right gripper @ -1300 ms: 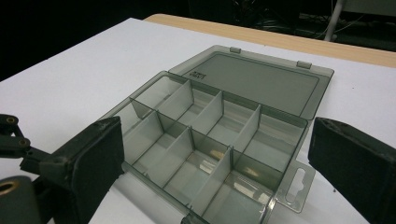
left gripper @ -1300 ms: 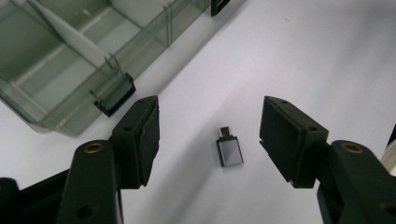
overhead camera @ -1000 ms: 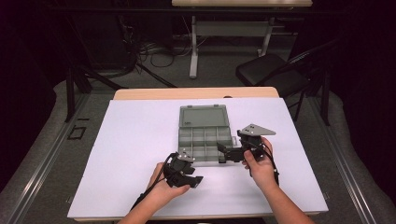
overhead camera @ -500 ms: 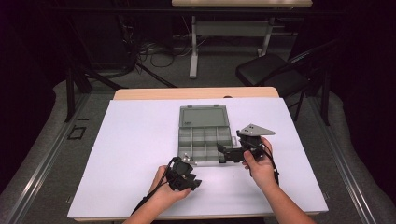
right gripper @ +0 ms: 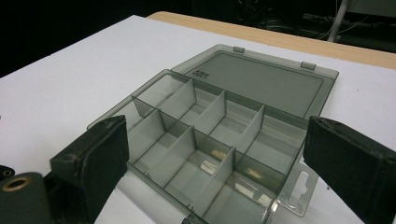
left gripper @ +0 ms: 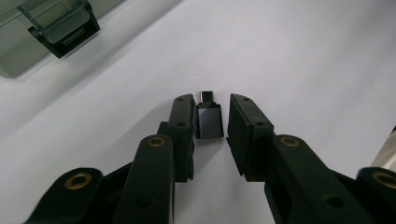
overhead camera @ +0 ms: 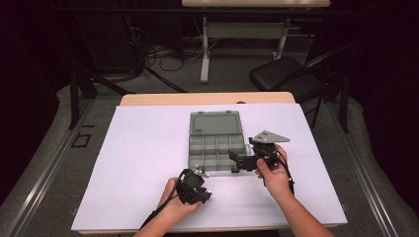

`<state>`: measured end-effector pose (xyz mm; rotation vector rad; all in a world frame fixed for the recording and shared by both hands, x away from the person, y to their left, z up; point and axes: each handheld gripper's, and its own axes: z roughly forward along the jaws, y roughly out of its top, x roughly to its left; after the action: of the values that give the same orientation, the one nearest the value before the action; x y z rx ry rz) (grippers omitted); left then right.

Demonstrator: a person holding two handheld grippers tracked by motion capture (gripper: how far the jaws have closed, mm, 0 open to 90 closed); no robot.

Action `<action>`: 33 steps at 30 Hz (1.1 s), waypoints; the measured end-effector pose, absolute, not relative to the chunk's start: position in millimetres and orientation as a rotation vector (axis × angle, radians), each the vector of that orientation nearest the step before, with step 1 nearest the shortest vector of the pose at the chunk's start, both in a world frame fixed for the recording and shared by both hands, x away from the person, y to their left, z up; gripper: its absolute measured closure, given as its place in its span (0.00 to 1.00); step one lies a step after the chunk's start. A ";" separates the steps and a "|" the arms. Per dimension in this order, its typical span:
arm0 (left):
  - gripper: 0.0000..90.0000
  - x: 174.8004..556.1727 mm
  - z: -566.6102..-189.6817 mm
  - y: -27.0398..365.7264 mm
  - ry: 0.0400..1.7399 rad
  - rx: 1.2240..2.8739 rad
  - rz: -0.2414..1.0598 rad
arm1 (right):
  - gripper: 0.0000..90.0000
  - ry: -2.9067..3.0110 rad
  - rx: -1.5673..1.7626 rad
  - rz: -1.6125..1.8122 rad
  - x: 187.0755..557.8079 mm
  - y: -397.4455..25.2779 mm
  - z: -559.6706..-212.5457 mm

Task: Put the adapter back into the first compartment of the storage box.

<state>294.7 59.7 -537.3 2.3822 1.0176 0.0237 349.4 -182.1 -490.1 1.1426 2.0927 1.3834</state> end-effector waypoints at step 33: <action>0.85 291.8 -539.8 55.7 1.026 2.388 0.073 | 0.07 2.109 1.141 1.367 351.3 -180.0 -495.2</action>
<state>291.8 55.7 -539.8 2.3880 1.0260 0.0733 351.3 -180.0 -495.2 1.1414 2.1088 1.3671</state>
